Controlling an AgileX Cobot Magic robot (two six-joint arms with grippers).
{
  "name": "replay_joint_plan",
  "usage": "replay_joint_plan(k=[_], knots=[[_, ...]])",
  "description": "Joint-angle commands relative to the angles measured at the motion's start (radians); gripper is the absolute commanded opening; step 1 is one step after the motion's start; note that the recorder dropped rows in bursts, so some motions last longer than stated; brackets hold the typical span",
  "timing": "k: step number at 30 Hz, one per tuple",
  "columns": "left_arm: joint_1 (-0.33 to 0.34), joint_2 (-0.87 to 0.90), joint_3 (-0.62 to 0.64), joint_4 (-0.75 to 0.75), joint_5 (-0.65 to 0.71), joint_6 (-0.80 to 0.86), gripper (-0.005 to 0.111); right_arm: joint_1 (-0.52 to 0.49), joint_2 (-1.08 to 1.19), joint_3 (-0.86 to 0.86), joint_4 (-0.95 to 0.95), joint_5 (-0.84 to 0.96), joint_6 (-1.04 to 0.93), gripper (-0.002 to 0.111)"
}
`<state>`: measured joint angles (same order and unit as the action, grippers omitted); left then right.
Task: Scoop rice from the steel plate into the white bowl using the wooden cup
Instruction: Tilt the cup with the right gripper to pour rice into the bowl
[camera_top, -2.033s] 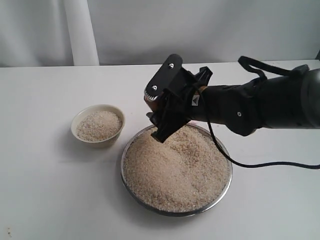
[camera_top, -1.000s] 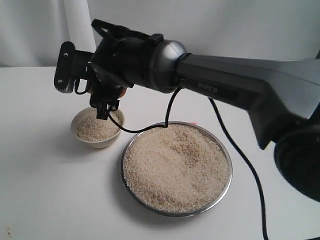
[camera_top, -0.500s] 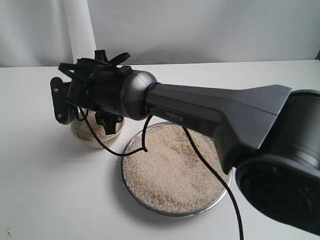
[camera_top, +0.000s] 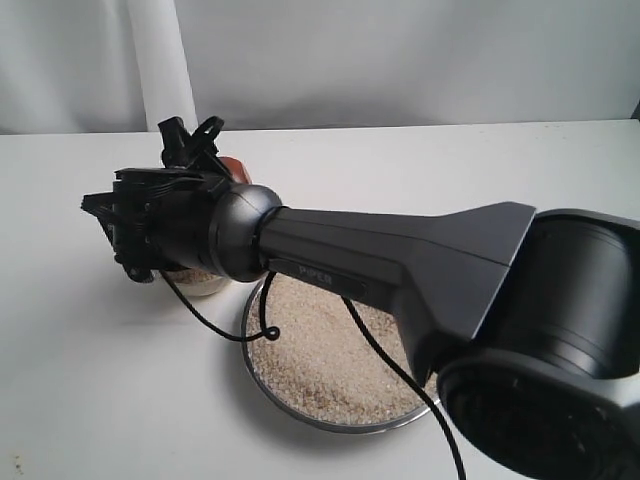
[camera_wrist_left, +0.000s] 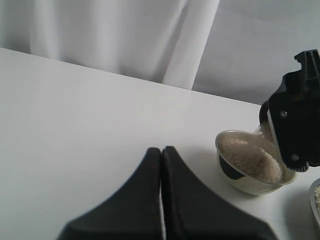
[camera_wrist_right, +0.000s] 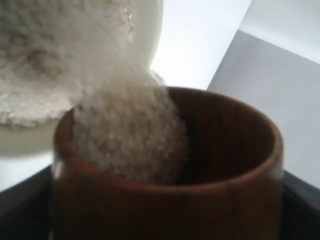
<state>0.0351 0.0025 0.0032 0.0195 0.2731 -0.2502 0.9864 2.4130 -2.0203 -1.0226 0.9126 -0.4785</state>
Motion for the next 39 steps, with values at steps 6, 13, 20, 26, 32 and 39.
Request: replay_joint_plan(k=[6,13,20,26,32,39], knots=[[-0.005,-0.003,-0.003,-0.002,-0.006,-0.004,0.000,0.004,-0.010,-0.011,-0.109,0.041,-0.022,0.000],[-0.005,-0.003,-0.003,-0.002,-0.006,-0.004,0.000,0.018,-0.010,-0.011,-0.160,0.041,-0.123,0.000],[-0.005,-0.003,-0.003,-0.002,-0.006,-0.004,0.000,0.022,-0.010,-0.011,-0.182,0.041,-0.191,0.000],[-0.005,-0.003,-0.003,-0.002,-0.006,-0.004,0.000,0.026,-0.010,-0.011,-0.257,0.039,-0.191,0.000],[-0.005,-0.003,-0.003,-0.002,-0.006,-0.004,0.000,0.028,-0.010,-0.011,-0.315,0.032,-0.201,0.000],[-0.005,-0.003,-0.003,-0.002,-0.006,-0.004,0.000,0.030,-0.010,-0.011,-0.263,0.073,-0.183,0.000]])
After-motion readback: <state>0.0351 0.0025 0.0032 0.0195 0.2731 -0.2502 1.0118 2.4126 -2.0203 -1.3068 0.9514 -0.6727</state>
